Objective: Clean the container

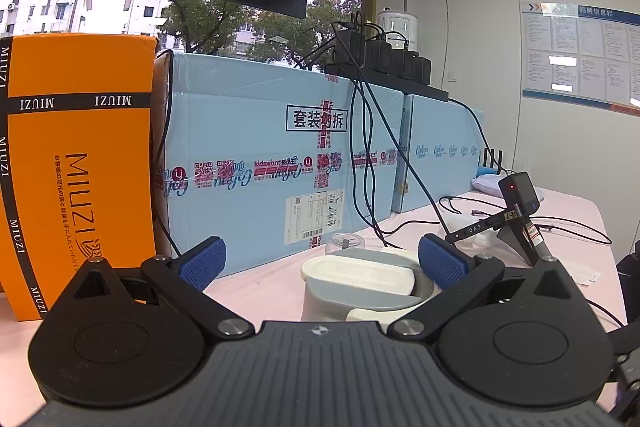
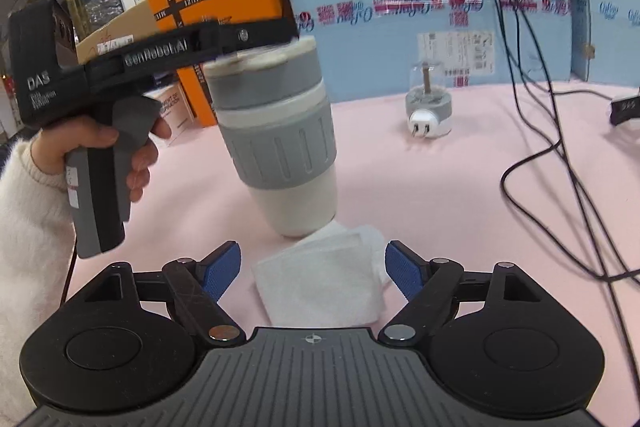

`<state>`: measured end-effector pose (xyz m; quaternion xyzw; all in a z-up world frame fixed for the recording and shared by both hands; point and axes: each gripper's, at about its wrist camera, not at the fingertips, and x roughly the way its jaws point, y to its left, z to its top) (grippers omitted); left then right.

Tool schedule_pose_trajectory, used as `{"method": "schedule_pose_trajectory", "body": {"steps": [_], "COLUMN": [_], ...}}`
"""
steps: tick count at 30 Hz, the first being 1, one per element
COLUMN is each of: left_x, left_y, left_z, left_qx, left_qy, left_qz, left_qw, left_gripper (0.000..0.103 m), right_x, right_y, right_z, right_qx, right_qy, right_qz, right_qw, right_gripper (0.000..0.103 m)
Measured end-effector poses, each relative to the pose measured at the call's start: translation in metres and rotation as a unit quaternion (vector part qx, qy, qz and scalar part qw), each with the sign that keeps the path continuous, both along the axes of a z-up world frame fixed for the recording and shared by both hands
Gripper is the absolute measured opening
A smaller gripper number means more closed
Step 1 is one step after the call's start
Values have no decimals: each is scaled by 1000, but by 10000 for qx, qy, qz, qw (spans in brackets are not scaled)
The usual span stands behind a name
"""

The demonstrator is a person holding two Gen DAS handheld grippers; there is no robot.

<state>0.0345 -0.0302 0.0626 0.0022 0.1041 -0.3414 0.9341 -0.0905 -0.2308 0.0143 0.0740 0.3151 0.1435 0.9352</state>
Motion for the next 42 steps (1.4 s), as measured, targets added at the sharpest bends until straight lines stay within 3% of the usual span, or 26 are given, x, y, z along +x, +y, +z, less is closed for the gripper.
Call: {"method": "schedule_pose_trajectory", "body": {"steps": [7, 9, 13, 15, 17, 20, 25, 31, 42], "left_x": [1, 1, 1, 0, 0, 0, 1, 0, 0], "left_y": [0, 0, 0, 0, 0, 0, 1, 2, 3], "left_z": [-1, -1, -1, 0, 0, 0, -1, -1, 0], "left_qx": [-30, -19, -26, -24, -28, -35, -64, -64, -69], "left_qy": [12, 3, 9, 11, 14, 21, 57, 54, 120], "left_qz": [-15, -16, -20, -24, -25, -29, -40, -35, -57], "left_qw": [10000, 10000, 10000, 10000, 10000, 10000, 10000, 10000, 9999], "left_gripper": [103, 103, 103, 103, 103, 103, 103, 103, 103], "right_x": [4, 5, 6, 3, -1, -6, -16, -28, 6], "right_y": [18, 29, 44, 51, 54, 57, 47, 36, 38], "right_z": [-14, -19, -28, -32, -32, -31, -1, 29, 3], "right_qx": [-594, -854, -949, -1076, -1057, -971, -464, -196, -184], "right_qy": [-317, -326, -217, -350, -426, -531, -1212, -2197, -1742], "right_qz": [396, 504, 820, 951, 1074, 1158, 871, 296, 115], "right_qw": [9969, 9945, 9919, 9890, 9877, 9871, 9877, 9749, 9845], "right_gripper": [78, 74, 45, 36, 21, 14, 13, 13, 13]}}
